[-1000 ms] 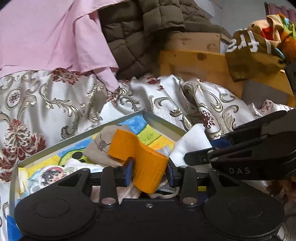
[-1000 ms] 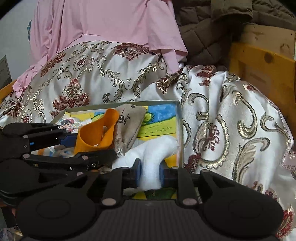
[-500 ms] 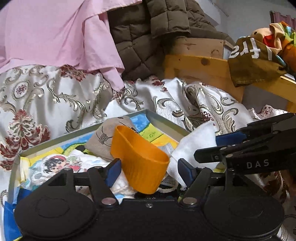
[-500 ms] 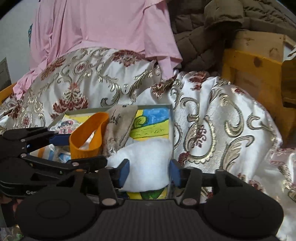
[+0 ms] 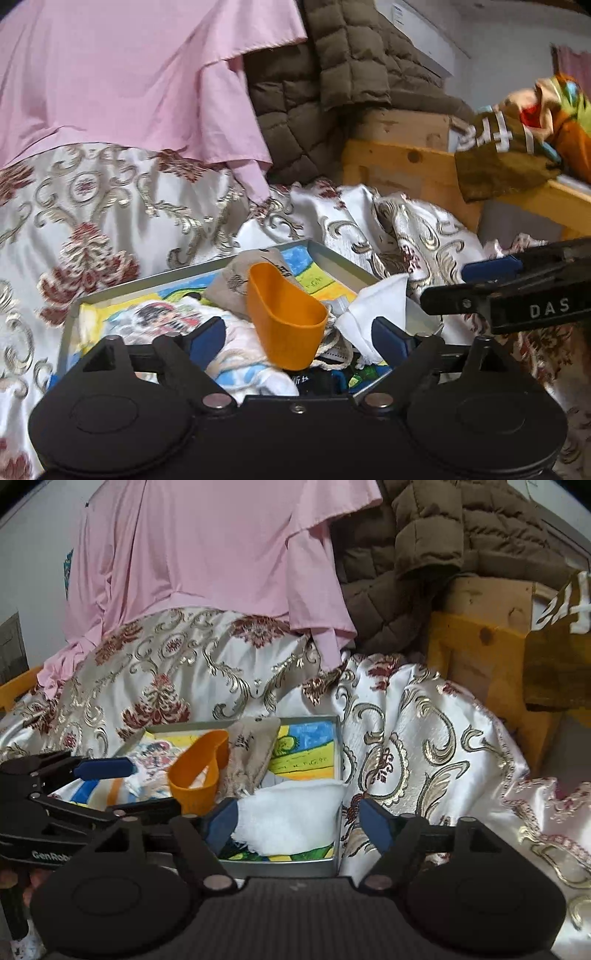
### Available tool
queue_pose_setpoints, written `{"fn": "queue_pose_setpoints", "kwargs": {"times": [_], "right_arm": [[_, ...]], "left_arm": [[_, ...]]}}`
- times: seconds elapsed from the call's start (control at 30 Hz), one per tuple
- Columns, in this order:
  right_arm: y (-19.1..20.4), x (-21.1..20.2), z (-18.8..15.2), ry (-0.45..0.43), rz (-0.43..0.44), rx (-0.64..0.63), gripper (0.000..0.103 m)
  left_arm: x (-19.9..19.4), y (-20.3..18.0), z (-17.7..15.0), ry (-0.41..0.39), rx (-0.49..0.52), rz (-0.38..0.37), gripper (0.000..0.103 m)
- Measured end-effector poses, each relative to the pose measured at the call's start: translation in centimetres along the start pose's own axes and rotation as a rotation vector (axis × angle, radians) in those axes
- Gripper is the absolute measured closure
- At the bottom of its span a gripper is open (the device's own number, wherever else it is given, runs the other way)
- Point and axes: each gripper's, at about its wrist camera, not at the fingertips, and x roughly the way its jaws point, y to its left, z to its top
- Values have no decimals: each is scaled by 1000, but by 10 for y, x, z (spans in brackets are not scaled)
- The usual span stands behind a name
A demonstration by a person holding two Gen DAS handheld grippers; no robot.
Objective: Organize soft objects
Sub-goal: 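Carry the orange cup and white cloth into the tray and open both tools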
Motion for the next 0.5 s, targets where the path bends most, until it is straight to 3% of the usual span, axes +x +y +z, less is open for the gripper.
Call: {"fn": "queue_pose_setpoints", "kwargs": {"times": [0.33, 0.5], "right_arm": [[28, -59, -1, -60, 13, -17, 15], [42, -94, -8, -84, 27, 14, 7]], "left_arm": [[-71, -1, -5, -64, -75, 68, 4], [-112, -5, -11, -75, -132, 110, 1]]}}
